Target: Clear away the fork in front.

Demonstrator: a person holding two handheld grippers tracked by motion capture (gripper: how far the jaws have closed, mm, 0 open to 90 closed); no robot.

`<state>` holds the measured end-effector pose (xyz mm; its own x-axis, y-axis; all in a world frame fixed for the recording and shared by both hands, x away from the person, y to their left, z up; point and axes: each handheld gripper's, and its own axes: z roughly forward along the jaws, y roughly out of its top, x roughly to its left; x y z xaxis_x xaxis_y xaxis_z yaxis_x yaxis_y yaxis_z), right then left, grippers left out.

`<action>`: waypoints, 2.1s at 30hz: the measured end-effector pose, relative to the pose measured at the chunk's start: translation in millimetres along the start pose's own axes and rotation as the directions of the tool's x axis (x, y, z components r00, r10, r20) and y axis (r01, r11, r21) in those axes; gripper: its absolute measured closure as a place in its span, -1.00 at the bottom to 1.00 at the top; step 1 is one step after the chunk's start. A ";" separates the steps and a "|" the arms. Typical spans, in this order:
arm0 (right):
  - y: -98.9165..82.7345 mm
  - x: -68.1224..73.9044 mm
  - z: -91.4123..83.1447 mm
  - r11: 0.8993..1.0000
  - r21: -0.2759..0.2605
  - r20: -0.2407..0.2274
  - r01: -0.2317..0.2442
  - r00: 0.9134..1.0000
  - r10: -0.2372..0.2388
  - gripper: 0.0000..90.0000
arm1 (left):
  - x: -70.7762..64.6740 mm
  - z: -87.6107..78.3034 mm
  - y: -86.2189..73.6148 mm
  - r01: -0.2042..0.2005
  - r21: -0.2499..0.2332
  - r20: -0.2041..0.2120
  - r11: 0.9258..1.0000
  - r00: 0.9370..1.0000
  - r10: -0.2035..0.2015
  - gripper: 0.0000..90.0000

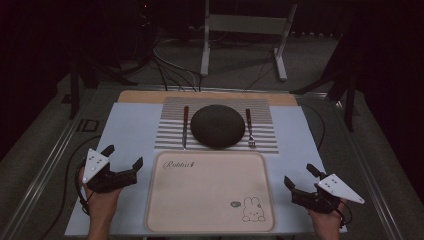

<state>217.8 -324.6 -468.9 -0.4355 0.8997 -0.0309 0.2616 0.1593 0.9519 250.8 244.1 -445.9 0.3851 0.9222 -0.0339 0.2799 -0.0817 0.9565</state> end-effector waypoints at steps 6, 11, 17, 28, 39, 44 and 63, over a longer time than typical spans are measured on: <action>-0.3 -2.7 -0.8 1.000 0.000 0.016 -0.028 0.999 0.028 -0.75 | -2.4 2.1 -2.5 -0.009 0.011 -0.015 1.000 1.000 0.009 -1.00; 0.0 -1.6 0.7 1.000 0.009 0.016 -0.026 1.000 0.026 -0.76 | -3.0 7.8 -5.6 -0.018 0.025 -0.022 1.000 1.000 0.019 -1.00; 1.5 -0.1 1.3 1.000 0.010 0.021 -0.023 1.000 0.023 -0.76 | -3.9 13.9 -8.7 -0.021 0.042 -0.027 0.999 0.999 0.023 -1.00; 12.4 2.3 8.0 0.998 0.053 0.081 -0.036 0.996 0.032 -0.75 | 5.7 14.1 -11.5 0.030 0.028 -0.058 0.999 0.998 -0.028 -1.00; 31.4 3.7 13.3 0.999 0.051 0.053 -0.005 0.999 0.002 -0.75 | 9.0 13.5 -12.6 0.054 0.019 -0.070 0.998 0.996 -0.053 -1.00; 38.8 3.1 17.1 0.999 0.049 0.048 -0.005 0.999 0.003 -0.75 | 7.3 14.8 -13.1 0.050 0.025 -0.067 0.998 0.997 -0.048 -1.00; 50.8 2.6 38.7 0.998 0.061 0.056 -0.031 0.998 0.027 -0.75 | 5.3 16.2 -14.2 0.036 0.040 -0.069 0.999 0.997 -0.033 -1.00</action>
<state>263.2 -298.4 -432.4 -0.3797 0.9248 -0.0219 0.3271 0.1564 0.9320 263.1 244.0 -464.4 0.3142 0.9483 -0.0454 0.3283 -0.0637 0.9424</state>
